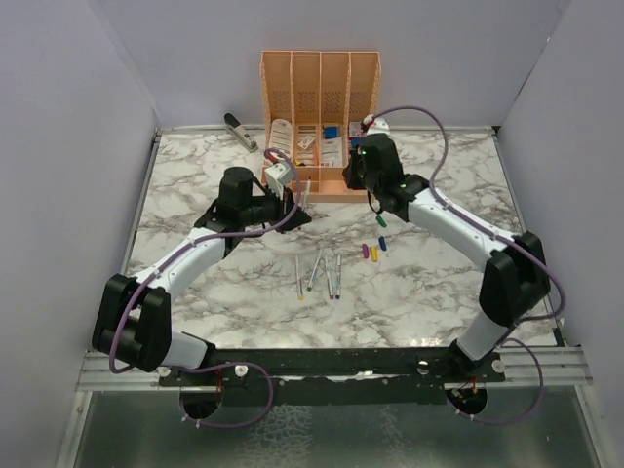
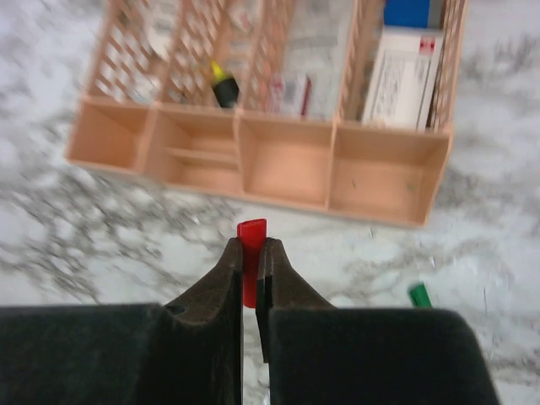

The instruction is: Insert the pens into the pen caps

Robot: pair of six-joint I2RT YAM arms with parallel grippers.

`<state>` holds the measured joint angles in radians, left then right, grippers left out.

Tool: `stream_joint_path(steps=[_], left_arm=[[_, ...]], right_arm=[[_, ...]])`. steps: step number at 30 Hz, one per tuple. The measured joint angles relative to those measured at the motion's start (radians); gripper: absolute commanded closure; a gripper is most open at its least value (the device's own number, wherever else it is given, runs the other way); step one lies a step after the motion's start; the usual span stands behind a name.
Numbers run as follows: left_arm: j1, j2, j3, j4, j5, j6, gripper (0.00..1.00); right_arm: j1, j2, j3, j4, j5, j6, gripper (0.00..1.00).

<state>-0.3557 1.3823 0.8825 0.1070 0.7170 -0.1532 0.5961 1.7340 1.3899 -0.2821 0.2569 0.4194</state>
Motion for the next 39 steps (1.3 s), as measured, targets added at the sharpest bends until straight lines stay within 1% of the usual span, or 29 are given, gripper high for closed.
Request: stream_joint_path(steps=[3, 6, 9, 13, 15, 19, 25, 29, 34, 39], left_arm=[[-0.048, 0.000, 0.000, 0.011, -0.004, 0.000, 1.00], [-0.103, 0.000, 0.000, 0.034, -0.013, -0.006, 1.00], [-0.140, 0.000, 0.000, 0.071, -0.014, -0.029, 1.00], [-0.167, 0.014, 0.024, 0.120, -0.006, -0.079, 1.00], [-0.175, 0.029, 0.047, 0.138, 0.000, -0.098, 1.00], [-0.189, 0.057, 0.090, 0.167, 0.027, -0.134, 1.00], [-0.197, 0.075, 0.093, 0.177, 0.048, -0.159, 1.00], [-0.197, 0.079, 0.093, 0.177, 0.056, -0.171, 1.00], [-0.202, 0.079, 0.094, 0.177, 0.077, -0.180, 1.00], [-0.205, 0.079, 0.110, 0.179, 0.107, -0.191, 1.00]], right_arm=[[-0.008, -0.116, -0.041, 0.132, -0.001, -0.026, 0.99], [-0.021, -0.235, -0.152, 0.299, -0.011, -0.043, 0.99], [-0.031, -0.354, -0.315, 0.493, -0.050, -0.058, 0.99], [-0.036, -0.446, -0.457, 0.678, -0.123, -0.059, 0.99], [-0.036, -0.475, -0.496, 0.738, -0.156, -0.059, 0.99], [-0.036, -0.523, -0.529, 0.824, -0.218, -0.051, 0.99], [-0.036, -0.559, -0.529, 0.901, -0.297, -0.023, 0.99], [-0.036, -0.562, -0.536, 0.938, -0.343, -0.015, 0.98], [-0.036, -0.564, -0.594, 1.011, -0.407, -0.012, 0.99], [-0.036, -0.563, -0.608, 1.054, -0.444, -0.005, 0.99]])
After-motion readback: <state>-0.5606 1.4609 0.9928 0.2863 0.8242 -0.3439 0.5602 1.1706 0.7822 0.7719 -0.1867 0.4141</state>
